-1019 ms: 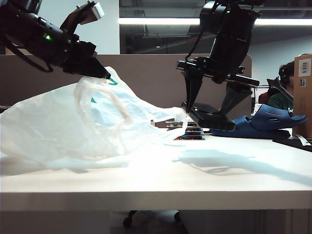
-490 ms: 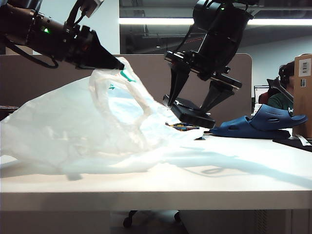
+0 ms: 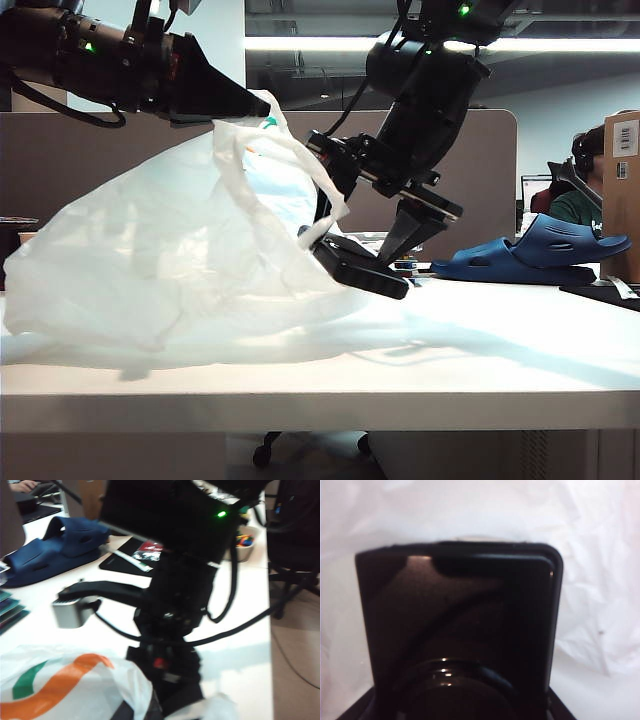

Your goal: Put the power bank into the bag.

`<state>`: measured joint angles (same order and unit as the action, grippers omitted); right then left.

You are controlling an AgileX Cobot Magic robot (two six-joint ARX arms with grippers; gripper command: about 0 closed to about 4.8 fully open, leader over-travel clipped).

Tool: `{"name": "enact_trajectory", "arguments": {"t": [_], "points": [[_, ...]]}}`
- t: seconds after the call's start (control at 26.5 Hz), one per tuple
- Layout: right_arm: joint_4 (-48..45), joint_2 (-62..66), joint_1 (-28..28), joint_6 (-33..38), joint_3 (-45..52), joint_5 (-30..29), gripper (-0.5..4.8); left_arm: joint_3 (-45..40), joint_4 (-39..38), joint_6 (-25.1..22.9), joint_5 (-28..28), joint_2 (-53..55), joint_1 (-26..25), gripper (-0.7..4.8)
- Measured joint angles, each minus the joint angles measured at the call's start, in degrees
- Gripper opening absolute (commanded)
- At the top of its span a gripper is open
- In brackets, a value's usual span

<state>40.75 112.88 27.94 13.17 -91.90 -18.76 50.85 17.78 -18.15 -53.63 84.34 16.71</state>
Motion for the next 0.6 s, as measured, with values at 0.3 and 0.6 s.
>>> {"name": "enact_trajectory", "arguments": {"t": [0.3,0.6], "points": [[-2.1,0.0,0.1,0.1,-2.1,-1.2,2.62,0.0,-6.9,0.0,-1.6,0.0,0.0,-0.07],[-7.4,0.3,0.2,1.4,-2.0,-4.6,2.62,0.0,-6.4,0.0,-8.4,0.0,0.0,-0.07]]}}
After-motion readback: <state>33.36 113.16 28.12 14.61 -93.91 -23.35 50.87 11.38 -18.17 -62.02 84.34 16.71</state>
